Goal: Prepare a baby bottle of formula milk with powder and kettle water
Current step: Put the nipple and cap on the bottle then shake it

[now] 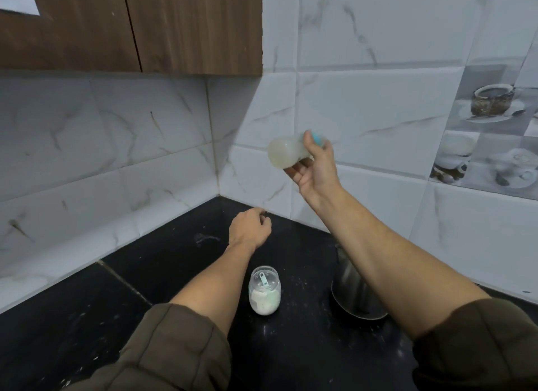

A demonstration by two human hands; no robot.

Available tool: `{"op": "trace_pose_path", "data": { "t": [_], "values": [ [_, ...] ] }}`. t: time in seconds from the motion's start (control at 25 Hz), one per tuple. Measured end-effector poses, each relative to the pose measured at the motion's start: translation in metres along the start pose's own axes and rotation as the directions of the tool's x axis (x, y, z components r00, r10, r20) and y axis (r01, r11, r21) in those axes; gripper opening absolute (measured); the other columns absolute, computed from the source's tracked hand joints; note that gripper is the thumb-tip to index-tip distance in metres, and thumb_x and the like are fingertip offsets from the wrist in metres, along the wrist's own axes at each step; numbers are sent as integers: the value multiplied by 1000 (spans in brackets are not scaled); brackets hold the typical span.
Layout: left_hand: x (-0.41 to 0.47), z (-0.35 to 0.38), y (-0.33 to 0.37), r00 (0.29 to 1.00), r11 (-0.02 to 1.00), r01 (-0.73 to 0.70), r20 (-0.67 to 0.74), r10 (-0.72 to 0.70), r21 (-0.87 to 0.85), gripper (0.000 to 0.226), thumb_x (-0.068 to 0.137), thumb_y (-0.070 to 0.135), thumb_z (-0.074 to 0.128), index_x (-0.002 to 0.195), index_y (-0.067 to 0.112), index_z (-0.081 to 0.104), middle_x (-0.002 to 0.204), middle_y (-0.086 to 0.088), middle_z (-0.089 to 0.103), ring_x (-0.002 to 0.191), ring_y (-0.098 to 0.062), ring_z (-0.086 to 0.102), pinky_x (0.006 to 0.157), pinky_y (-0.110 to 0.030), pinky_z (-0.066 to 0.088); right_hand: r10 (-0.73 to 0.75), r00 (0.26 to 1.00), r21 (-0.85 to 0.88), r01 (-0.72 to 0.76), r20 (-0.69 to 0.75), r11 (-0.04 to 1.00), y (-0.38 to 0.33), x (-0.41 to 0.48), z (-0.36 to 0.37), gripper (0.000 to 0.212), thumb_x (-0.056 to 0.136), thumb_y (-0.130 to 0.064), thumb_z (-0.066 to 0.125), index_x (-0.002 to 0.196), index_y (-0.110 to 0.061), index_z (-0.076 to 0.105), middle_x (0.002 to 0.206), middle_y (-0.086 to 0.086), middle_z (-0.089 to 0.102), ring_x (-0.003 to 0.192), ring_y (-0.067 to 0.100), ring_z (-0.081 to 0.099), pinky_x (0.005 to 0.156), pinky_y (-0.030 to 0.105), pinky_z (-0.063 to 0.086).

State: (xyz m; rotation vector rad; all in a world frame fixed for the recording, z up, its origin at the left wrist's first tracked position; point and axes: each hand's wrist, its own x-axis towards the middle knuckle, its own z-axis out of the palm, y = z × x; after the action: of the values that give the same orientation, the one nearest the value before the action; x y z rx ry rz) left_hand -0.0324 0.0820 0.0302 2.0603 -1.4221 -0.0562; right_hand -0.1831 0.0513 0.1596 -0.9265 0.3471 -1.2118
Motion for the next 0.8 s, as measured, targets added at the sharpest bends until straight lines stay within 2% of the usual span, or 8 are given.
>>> {"op": "trace_pose_path", "data": {
  "t": [0.16,0.24,0.36,0.4,0.56,0.6,0.72,0.8],
  "values": [
    [-1,1,2,1000,1000,7,11,-7,3,34,101,32,54,130,20,68,118,-2,75,113,-27,68,91,-37,53,141,954,-338,-46,263,940,10,-13,-1,68,95,-29,73,155,-29,40,126,13,67,101,31,73,76,42,61],
    [1,2,3,1000,1000,2,14,-2,2,34,100,32,53,128,20,68,119,-3,75,112,-28,67,89,-37,53,70,973,-231,-18,219,973,12,-10,7,68,96,-28,73,155,-28,40,129,13,67,100,31,73,76,42,62],
    [1,2,3,1000,1000,2,4,-2,10,35,100,31,53,128,19,69,118,-5,75,111,-29,68,89,-37,53,9,999,94,-5,-39,996,13,-1,19,60,95,-31,74,147,-23,44,136,17,63,100,31,73,78,42,64],
    [1,1,2,1000,1000,6,3,-6,8,34,100,31,54,128,19,69,118,-4,75,111,-28,68,88,-37,52,27,999,79,-25,-23,997,14,-2,20,62,94,-33,74,147,-23,44,132,16,64,97,29,74,75,40,64],
    [3,1,0,1000,999,27,4,-26,-23,28,101,30,55,121,17,71,116,-1,75,111,-25,68,85,-34,49,155,942,-330,-51,297,942,25,-20,10,68,95,-26,73,155,-31,40,126,14,67,95,29,75,68,38,61],
    [3,-1,0,1000,1000,22,-3,-22,-20,29,101,30,55,122,17,71,117,-2,75,111,-26,68,86,-34,49,130,951,-283,-47,282,958,25,-17,9,68,96,-25,72,155,-31,40,127,15,67,95,29,75,69,38,61],
    [5,-1,-4,1000,1000,5,-9,-5,4,35,100,30,54,130,17,68,119,-4,75,114,-28,67,90,-37,51,12,1000,37,-13,23,999,21,-3,12,63,95,-31,73,150,-24,44,132,17,64,90,25,75,70,37,61],
    [5,-2,-7,1000,1000,21,-7,-21,7,36,100,31,55,131,18,68,119,-3,75,114,-28,67,92,-37,52,19,999,5,-19,37,1000,20,-1,10,68,91,-34,74,151,-24,43,127,13,65,90,25,74,71,37,61]
  ]
}}
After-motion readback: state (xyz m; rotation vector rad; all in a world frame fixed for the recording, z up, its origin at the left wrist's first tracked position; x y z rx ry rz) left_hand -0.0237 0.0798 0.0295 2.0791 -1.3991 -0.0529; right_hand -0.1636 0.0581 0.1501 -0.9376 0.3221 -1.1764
